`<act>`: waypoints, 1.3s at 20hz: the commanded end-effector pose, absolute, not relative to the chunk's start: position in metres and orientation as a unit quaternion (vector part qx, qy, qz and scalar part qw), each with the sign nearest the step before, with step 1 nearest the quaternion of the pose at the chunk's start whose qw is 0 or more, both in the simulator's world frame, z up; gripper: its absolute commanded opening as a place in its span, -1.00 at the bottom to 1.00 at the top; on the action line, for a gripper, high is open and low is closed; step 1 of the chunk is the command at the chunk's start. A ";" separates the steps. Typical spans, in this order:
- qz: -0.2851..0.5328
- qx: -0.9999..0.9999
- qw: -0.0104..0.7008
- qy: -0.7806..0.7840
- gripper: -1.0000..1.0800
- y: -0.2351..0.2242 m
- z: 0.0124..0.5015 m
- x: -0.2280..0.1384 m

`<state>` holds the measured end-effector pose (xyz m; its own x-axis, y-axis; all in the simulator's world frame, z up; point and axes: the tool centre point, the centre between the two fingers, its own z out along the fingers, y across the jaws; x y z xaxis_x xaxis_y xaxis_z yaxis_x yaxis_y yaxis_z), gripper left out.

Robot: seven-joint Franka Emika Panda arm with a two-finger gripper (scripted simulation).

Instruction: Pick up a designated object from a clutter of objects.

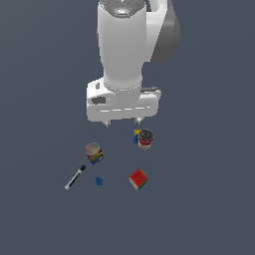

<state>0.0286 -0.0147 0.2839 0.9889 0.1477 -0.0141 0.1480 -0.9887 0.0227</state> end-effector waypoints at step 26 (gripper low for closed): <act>-0.001 0.949 0.001 0.317 0.92 0.044 0.093 0.130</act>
